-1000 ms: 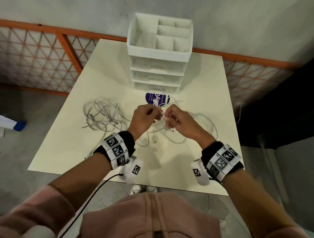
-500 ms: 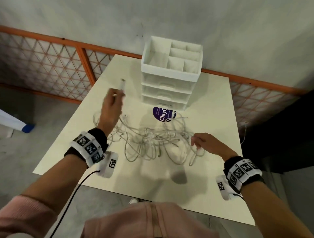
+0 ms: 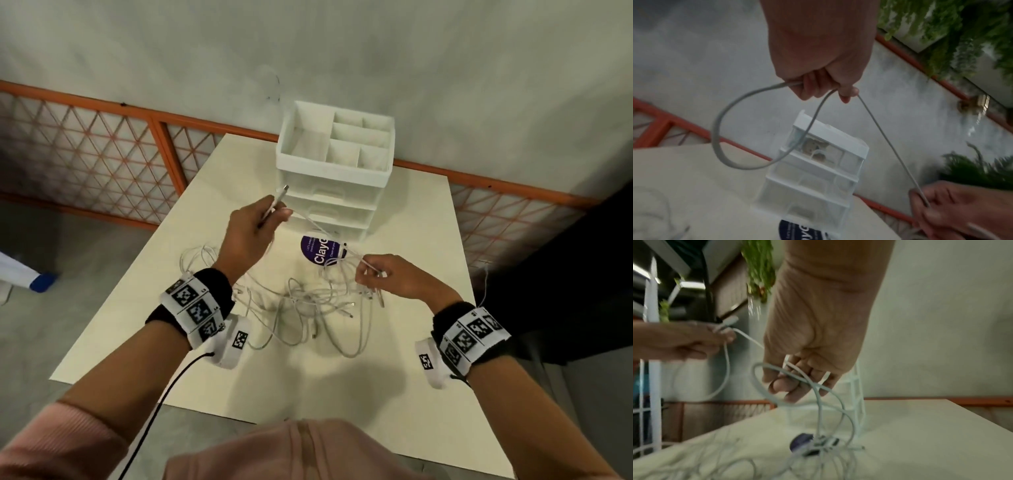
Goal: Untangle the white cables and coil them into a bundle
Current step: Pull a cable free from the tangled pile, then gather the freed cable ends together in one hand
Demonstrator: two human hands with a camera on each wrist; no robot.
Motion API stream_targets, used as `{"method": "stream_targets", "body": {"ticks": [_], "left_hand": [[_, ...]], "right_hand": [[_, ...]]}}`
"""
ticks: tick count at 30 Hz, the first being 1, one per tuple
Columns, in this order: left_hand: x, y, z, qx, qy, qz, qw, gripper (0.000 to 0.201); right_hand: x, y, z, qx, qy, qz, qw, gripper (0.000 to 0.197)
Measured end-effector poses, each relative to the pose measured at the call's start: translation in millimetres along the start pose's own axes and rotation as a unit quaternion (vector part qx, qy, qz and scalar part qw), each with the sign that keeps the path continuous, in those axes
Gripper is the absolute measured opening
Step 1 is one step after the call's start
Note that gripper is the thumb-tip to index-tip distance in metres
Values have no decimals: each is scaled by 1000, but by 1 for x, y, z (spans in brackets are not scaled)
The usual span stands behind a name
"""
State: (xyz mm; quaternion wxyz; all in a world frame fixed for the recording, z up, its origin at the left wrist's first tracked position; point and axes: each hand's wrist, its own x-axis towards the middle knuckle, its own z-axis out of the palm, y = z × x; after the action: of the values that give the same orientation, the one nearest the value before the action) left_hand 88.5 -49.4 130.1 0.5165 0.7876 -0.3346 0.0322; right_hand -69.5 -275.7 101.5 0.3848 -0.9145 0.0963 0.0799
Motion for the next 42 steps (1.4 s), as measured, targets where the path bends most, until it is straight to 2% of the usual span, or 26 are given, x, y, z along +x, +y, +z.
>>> {"method": "stream_targets", "body": {"ticks": [2,6,9,12,13,15,16,19,21,24,26,29,32,34,36,39,40,42], "left_hand": [[3,-5,-5,22,40,9,999,27],[-5,-23,-14,27,125,-26,991,30],[-10,-34,-18,42,145,-44,988,30],[-13,-34,-15,49,142,-42,988,31],[-12,-32,-14,44,137,-43,989,31],[-9,-29,-10,37,110,-53,992,29],[-8,-28,-8,48,90,-61,993,28],[-5,-35,-8,84,47,-108,989,27],[-4,-43,-10,96,28,-139,985,26],[0,-44,-12,119,-11,-153,981,23],[2,-36,-13,92,-13,-134,987,19],[3,-13,-13,-42,-30,-78,996,26],[-1,12,-6,-143,-126,-27,981,21],[-3,17,-1,-126,-150,-11,981,29],[-2,13,-4,-83,-112,-24,990,41],[-5,-13,-23,-16,-58,-38,997,50],[-8,-22,-32,-3,-57,-37,998,49],[-16,-34,-50,29,-60,-38,997,32]], "right_hand": [[0,19,4,-9,25,34,999,23],[-6,31,9,-1,37,70,997,40],[-9,34,4,62,55,44,996,32],[-8,38,1,42,63,18,997,19],[-7,39,1,19,87,-1,996,23],[-2,36,-1,-43,162,-51,985,44],[0,30,-4,-63,199,-68,976,45],[2,6,-20,1,333,-85,939,27],[1,-13,-33,80,387,-94,914,22],[-6,-45,-52,171,354,-117,912,18],[-9,-62,-58,129,316,-112,933,19],[-6,-79,-53,48,236,-89,967,19],[3,-89,-38,48,189,-75,978,20],[3,-93,-34,57,189,-77,977,21],[-5,-91,-38,62,197,-69,976,24],[-23,-64,-48,48,212,-27,976,39],[-30,-51,-50,40,219,-11,975,43],[-45,-23,-48,14,233,24,972,49]]}}
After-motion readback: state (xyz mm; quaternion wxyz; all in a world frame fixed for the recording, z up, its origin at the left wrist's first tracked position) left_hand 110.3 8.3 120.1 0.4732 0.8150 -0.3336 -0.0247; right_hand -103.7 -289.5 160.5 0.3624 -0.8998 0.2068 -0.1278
